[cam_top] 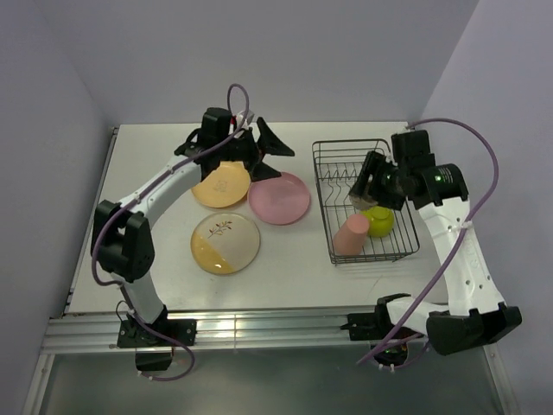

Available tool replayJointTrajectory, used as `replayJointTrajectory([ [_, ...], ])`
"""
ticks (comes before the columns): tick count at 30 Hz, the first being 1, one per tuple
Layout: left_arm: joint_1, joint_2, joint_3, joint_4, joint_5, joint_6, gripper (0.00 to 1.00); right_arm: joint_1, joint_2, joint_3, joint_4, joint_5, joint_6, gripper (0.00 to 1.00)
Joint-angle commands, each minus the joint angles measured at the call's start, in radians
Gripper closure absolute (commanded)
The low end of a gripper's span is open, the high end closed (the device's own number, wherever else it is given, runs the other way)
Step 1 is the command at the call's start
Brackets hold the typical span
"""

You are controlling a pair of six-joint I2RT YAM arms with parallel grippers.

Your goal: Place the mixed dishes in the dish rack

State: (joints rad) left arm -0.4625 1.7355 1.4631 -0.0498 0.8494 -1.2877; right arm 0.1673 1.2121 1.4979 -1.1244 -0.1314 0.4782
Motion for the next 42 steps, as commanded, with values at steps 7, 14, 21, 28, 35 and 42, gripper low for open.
replayJointTrajectory([
  [7,0.002,0.110,0.057,-0.720,-0.498,0.579,0.01,-0.018,-0.131,-0.258,-0.183,0.234,0.099,1.00],
  [14,0.004,0.127,0.043,-0.710,-0.535,0.623,0.01,-0.084,-0.123,-0.415,-0.141,0.266,0.138,1.00],
  [21,0.005,0.125,0.069,-0.719,-0.524,0.654,0.02,-0.160,-0.085,-0.401,-0.086,0.246,0.097,1.00],
  [28,0.004,0.153,0.091,-0.740,-0.529,0.682,0.02,-0.232,-0.013,-0.378,-0.051,0.288,0.076,1.00],
  [35,0.002,0.174,0.160,-0.788,-0.564,0.715,0.05,-0.281,0.105,-0.373,0.024,0.288,0.046,1.00],
  [42,-0.002,0.191,0.207,-0.829,-0.582,0.745,0.06,-0.292,0.243,-0.372,0.101,0.289,0.036,1.00],
])
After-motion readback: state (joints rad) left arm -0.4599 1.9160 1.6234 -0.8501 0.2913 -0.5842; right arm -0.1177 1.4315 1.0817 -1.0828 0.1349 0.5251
